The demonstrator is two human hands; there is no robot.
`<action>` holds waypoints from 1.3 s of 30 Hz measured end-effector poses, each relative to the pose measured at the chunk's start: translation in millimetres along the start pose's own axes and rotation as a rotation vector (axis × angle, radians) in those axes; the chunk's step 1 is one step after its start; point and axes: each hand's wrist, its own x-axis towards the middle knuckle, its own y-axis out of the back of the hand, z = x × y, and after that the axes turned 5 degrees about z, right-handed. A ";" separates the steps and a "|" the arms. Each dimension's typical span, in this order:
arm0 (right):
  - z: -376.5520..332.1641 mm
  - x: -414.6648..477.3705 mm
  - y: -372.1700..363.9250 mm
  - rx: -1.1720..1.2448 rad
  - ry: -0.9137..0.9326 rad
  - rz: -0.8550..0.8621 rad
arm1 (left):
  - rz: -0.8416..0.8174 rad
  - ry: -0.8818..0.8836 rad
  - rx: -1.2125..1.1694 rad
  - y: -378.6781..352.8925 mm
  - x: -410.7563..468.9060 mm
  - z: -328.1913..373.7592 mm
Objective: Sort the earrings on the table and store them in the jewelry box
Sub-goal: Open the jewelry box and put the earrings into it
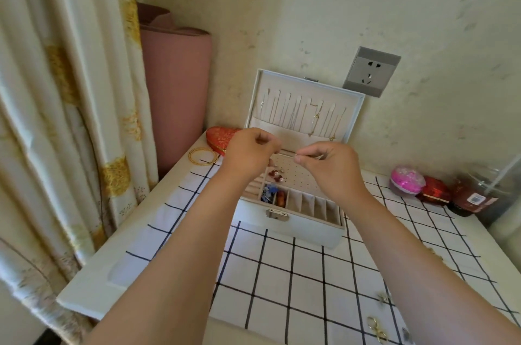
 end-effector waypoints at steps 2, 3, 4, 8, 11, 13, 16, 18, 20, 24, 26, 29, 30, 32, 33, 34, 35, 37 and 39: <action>3.6 10.4 -8.8 -0.086 -0.003 -0.029 | 0.006 -0.016 0.046 4.4 8.5 -7.0; 5.3 15.6 -13.3 -0.131 0.004 -0.043 | 0.004 -0.025 0.067 6.3 10.9 -10.2; 6.8 20.5 -17.5 -0.177 0.014 -0.061 | 0.004 -0.030 0.077 7.6 13.0 -12.9; 15.7 39.0 -33.7 -0.308 0.052 -0.122 | 0.007 -0.006 0.084 11.4 19.6 -17.8; 20.5 46.8 -44.0 -0.397 0.070 -0.169 | 0.027 0.005 0.090 13.9 22.5 -19.6; 22.4 48.7 -48.2 -0.443 0.098 -0.180 | 0.029 0.009 0.091 15.2 23.3 -20.7; 22.6 49.2 -50.0 -0.489 0.143 -0.180 | 0.014 0.015 0.112 16.0 24.0 -21.4; 21.9 50.0 -49.3 -0.503 0.161 -0.193 | 0.011 0.020 0.117 15.9 24.4 -21.7; 21.6 50.8 -48.6 -0.522 0.193 -0.223 | 0.011 0.021 0.116 15.3 24.6 -22.3; 20.9 52.4 -45.7 -0.564 0.249 -0.293 | 0.009 0.016 0.095 12.7 23.5 -21.2; 19.7 52.9 -41.9 -0.549 0.232 -0.345 | 0.002 0.028 0.081 10.7 22.7 -20.3; 17.2 50.5 -32.8 -0.410 0.152 -0.357 | 0.002 0.040 0.045 7.2 21.0 -17.2; 15.6 48.6 -28.6 -0.353 0.136 -0.324 | 0.002 0.045 0.020 5.9 20.4 -15.6; 7.4 43.5 -20.0 -0.216 0.105 -0.245 | -0.005 0.063 -0.037 3.6 18.0 -10.6; 1.3 40.1 -15.7 -0.124 0.078 -0.223 | -0.012 0.075 -0.069 2.5 16.8 -8.0; -5.3 36.4 -11.5 -0.024 0.047 -0.218 | -0.019 0.085 -0.103 1.5 15.7 -5.3; -11.4 32.3 -7.7 0.061 0.021 -0.225 | -0.027 0.095 -0.135 0.7 14.5 -2.6; -20.0 25.0 -3.3 0.158 0.005 -0.232 | -0.033 0.120 -0.194 -0.4 11.5 2.1; -21.6 21.7 -3.8 0.191 0.009 -0.181 | -0.037 0.148 -0.227 -1.3 9.4 5.7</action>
